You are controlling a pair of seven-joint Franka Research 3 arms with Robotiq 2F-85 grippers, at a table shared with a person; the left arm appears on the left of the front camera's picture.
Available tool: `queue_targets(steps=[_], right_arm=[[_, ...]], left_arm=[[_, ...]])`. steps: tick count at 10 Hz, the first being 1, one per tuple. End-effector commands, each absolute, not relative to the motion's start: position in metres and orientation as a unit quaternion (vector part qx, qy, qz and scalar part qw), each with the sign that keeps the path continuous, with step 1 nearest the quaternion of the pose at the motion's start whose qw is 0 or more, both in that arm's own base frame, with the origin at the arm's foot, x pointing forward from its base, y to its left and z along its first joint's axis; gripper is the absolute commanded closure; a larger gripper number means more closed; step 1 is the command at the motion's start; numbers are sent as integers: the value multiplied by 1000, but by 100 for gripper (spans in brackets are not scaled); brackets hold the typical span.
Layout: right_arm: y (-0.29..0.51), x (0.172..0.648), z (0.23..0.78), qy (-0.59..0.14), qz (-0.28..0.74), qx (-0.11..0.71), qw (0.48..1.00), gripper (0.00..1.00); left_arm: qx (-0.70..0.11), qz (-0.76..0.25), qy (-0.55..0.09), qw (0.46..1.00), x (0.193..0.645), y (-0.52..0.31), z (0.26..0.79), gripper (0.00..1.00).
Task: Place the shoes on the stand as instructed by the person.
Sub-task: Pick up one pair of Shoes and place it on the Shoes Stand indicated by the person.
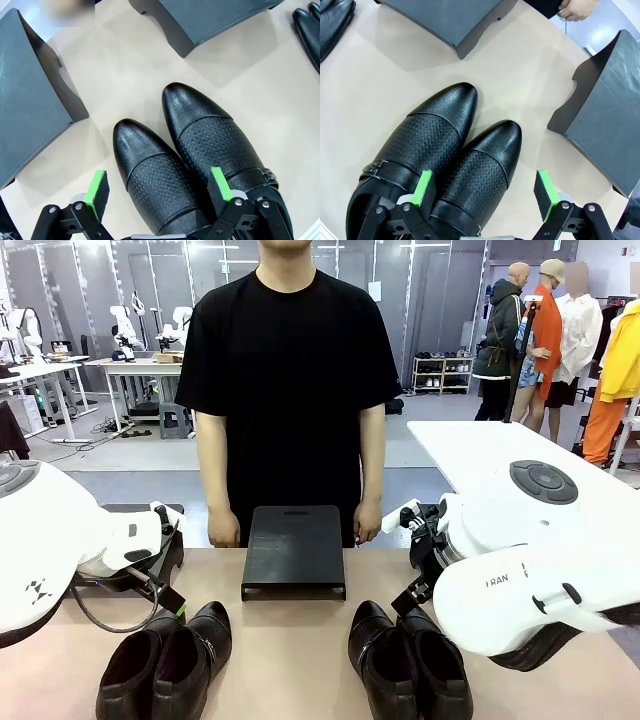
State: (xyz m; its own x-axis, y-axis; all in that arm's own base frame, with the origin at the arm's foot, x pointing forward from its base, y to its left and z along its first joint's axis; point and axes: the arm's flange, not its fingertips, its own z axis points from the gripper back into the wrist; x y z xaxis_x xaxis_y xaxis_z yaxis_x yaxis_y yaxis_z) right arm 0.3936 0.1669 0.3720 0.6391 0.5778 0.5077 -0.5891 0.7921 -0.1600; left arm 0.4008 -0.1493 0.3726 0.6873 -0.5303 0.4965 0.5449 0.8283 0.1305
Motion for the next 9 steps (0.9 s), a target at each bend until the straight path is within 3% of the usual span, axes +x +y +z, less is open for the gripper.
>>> queue_targets(steps=[1,3,5,8,9], right_arm=[[167,394,372,-277,321,11,906,0],[167,394,372,-277,322,10,905,0],[163,393,426,-289,315,3,904,0],[141,369,513,-287,302,59,907,0],[126,357,536,-283,289,118,907,0]], left_arm=[[-14,-293,-266,918,401,-149,373,0],[-14,-293,-266,918,401,-149,373,0],[-31,-294,-248,923,402,-135,412,0],[-139,-302,-212,919,384,-103,486,0],[-196,-302,-191,913,373,-88,508,0]])
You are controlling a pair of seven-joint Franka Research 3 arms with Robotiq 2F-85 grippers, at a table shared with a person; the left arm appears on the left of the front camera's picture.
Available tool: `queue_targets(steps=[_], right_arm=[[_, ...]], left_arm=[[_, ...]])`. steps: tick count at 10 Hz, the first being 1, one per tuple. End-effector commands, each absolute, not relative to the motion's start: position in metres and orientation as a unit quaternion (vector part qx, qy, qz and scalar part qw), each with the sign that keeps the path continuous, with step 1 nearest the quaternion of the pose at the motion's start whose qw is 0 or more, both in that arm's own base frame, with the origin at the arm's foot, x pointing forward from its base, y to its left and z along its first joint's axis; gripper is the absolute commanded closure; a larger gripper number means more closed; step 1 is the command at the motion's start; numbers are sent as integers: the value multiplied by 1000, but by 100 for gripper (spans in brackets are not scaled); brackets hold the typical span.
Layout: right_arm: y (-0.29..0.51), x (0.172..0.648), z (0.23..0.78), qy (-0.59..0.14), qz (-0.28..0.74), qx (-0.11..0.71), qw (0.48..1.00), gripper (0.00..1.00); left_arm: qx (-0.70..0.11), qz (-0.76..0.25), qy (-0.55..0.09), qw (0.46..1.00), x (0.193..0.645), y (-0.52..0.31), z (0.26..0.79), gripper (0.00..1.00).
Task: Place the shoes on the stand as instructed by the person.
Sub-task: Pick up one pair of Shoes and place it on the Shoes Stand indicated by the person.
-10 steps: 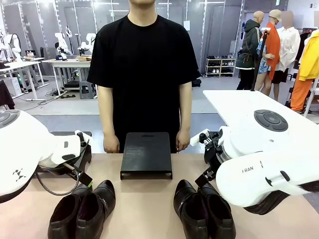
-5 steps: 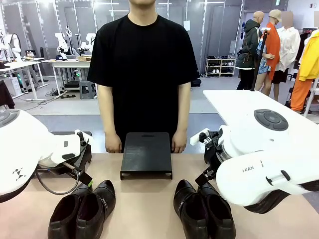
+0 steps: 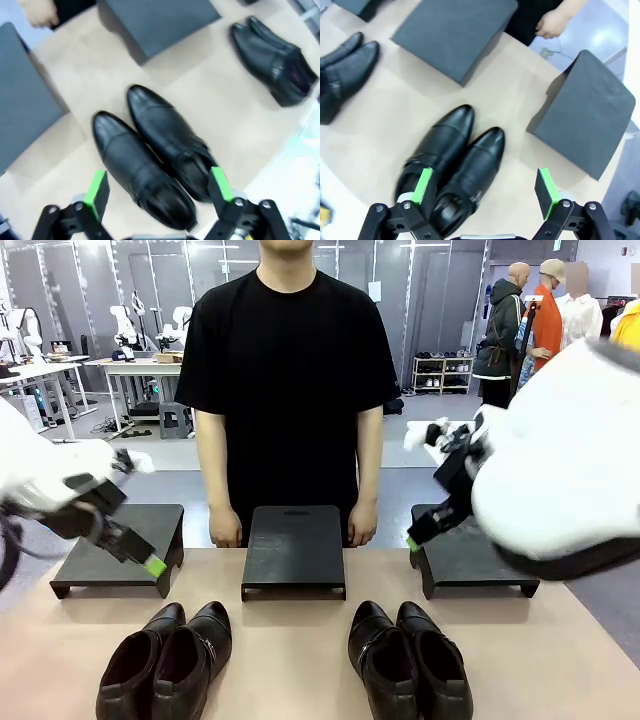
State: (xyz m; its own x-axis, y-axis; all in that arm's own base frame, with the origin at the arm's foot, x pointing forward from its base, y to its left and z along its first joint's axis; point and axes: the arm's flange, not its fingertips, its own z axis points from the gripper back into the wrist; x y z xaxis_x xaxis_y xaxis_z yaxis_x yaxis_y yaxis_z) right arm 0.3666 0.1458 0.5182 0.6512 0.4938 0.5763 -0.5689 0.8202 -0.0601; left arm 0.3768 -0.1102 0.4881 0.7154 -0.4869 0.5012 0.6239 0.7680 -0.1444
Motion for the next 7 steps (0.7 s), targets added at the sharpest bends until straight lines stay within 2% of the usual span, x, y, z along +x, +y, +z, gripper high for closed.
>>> queue_targets(steps=[1,2,4,5,7], right_arm=[[97,342,559,-262,275,198,904,0],[58,332,570,-265,263,265,889,0],[-17,307,570,-260,211,313,889,0],[-56,289,564,-287,196,369,862,0],[-111,261,541,-321,146,410,841,0]], left_arm=[[-256,-298,-180,902,360,-61,532,0],[-324,-305,-158,881,345,-31,548,0],[-415,-286,-167,848,322,42,563,0],[-458,-241,-200,832,310,84,559,0],[-541,-197,-253,777,286,147,531,0]])
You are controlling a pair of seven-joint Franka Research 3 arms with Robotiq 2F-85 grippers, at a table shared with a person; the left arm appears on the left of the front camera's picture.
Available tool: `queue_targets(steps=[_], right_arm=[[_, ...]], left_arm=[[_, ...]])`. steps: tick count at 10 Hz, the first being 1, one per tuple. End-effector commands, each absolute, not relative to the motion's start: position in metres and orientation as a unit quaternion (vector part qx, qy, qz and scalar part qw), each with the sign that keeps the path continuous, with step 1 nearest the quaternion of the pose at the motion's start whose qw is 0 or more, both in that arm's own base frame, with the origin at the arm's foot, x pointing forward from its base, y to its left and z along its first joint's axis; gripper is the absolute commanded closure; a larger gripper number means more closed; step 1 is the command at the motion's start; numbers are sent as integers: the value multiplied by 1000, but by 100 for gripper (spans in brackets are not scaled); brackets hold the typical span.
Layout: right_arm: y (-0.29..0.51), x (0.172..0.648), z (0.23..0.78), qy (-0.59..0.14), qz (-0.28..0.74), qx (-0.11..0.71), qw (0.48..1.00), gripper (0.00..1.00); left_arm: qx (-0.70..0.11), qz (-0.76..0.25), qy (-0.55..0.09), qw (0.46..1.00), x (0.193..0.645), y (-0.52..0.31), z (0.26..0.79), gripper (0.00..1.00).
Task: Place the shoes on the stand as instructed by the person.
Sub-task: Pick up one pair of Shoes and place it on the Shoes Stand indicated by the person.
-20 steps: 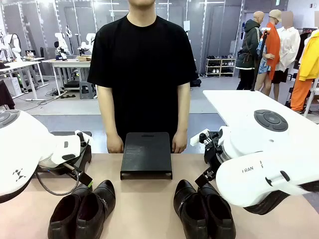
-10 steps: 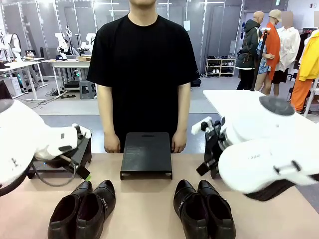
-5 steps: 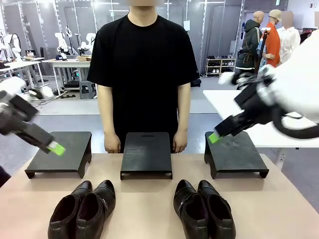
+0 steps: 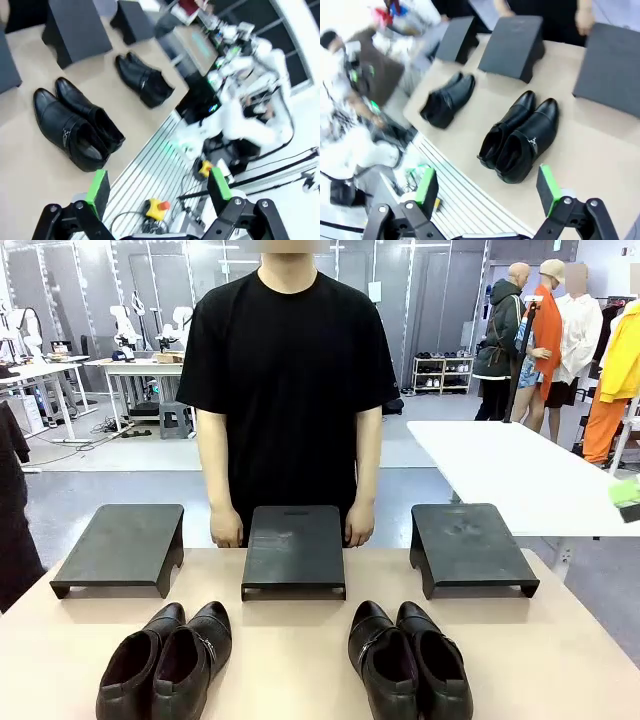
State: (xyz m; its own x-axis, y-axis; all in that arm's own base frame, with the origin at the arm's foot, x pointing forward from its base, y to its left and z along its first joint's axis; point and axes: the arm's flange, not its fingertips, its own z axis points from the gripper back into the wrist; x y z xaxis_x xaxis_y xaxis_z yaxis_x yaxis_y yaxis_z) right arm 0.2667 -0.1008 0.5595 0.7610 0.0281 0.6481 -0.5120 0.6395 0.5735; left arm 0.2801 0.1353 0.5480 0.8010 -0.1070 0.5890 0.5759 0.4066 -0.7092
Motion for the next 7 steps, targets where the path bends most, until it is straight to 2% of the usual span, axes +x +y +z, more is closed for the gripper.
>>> queue_targets(steps=[1,3,7], right_arm=[[-130,245,532,-327,132,427,833,0],[-168,206,515,-357,82,451,814,0],[-202,152,476,-396,16,474,786,0]], left_arm=[[-567,-177,-280,754,274,172,514,0],[-586,-130,-333,727,247,204,482,0],[-564,-92,-358,738,211,227,460,0]])
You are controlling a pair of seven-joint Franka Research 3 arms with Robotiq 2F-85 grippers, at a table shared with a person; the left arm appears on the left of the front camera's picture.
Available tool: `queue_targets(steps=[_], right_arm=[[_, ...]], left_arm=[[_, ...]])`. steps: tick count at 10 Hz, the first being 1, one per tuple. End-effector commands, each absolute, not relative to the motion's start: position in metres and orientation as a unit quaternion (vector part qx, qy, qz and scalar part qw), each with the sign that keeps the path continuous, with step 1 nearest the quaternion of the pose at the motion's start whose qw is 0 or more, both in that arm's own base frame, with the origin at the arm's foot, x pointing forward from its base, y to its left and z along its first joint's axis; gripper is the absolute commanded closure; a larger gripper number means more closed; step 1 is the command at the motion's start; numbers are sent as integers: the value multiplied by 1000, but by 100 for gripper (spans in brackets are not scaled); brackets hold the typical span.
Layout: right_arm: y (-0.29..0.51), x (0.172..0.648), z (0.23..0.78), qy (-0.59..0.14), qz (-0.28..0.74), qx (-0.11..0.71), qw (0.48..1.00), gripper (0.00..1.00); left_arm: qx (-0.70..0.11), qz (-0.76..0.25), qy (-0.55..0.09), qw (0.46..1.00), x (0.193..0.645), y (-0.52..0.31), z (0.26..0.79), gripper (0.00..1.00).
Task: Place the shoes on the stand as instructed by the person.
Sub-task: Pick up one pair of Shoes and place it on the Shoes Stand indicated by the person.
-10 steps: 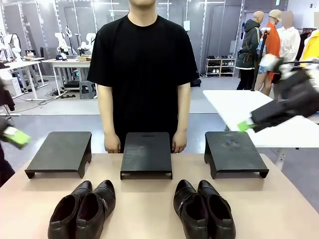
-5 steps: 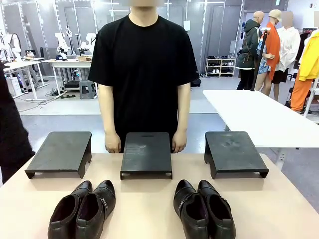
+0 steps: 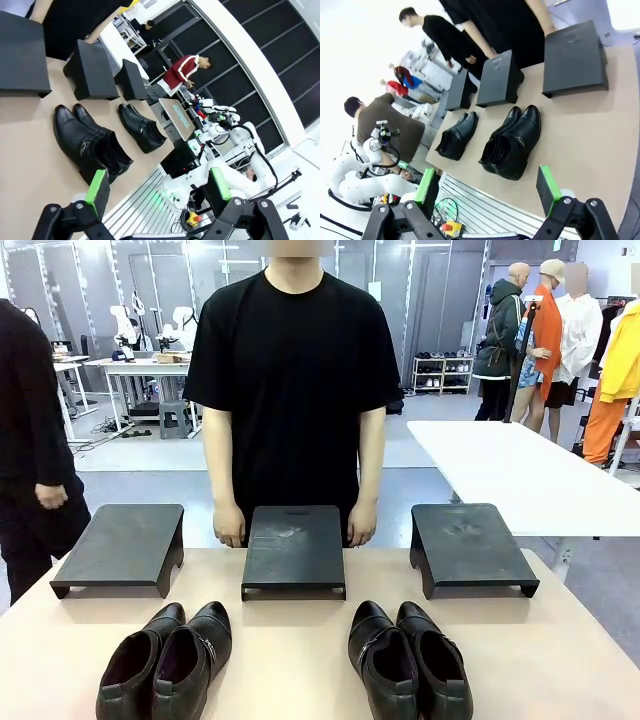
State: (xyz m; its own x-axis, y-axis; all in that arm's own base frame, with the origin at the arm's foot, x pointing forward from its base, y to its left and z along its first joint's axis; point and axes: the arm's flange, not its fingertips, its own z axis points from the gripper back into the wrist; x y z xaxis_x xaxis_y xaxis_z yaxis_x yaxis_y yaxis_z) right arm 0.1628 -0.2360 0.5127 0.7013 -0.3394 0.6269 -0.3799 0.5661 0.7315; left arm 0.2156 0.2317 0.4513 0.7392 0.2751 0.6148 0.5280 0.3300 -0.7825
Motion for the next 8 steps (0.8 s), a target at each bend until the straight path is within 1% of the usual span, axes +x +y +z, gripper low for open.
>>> queue_targets(steps=[1,2,3,4,8], right_arm=[[-202,150,471,-395,13,475,786,0],[-202,155,468,-393,2,475,787,0],[-243,154,506,-388,5,470,793,0],[-243,154,506,-388,5,470,793,0],[-243,154,506,-388,5,470,793,0]], left_arm=[[-558,-92,-361,742,210,227,464,0],[-552,-92,-367,743,215,225,466,0],[-546,-106,-373,743,220,222,467,0],[-557,-82,-354,747,211,232,458,0],[-557,-82,-354,747,211,232,458,0]])
